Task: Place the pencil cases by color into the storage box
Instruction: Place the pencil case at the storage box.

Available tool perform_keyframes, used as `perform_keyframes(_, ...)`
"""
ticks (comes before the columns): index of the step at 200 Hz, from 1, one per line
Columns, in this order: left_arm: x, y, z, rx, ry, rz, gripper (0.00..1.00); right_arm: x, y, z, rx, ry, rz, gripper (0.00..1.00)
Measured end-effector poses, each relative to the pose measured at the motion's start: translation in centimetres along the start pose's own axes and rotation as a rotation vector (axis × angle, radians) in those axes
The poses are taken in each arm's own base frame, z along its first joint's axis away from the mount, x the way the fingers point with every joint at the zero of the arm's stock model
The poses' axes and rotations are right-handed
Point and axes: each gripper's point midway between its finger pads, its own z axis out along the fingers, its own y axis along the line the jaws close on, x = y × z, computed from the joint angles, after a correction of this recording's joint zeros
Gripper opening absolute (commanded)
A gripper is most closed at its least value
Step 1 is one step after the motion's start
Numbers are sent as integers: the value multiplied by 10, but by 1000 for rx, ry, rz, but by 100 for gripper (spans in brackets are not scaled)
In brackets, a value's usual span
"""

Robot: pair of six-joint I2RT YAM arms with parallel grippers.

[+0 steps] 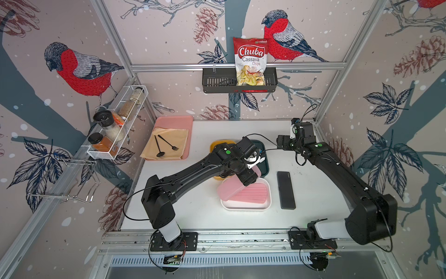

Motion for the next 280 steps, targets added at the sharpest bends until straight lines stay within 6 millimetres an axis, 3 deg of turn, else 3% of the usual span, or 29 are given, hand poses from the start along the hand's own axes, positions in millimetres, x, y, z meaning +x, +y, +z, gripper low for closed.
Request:
perform_keyframes(36,3,-12,18,-2,35,60,73,3,-9,-4,13,-14,20,96)
perform_keyframes(126,-1,-14,52,-55,56,145,73,10,-26,-6,39,-20,47,97)
perform_keyframes(195,12,-17,83,-43,131,174,74,15,-33,-5,32,-10,65,97)
perform_keyframes(280,22,-21,104,-29,189,195,76,31,-42,1,21,33,82,97)
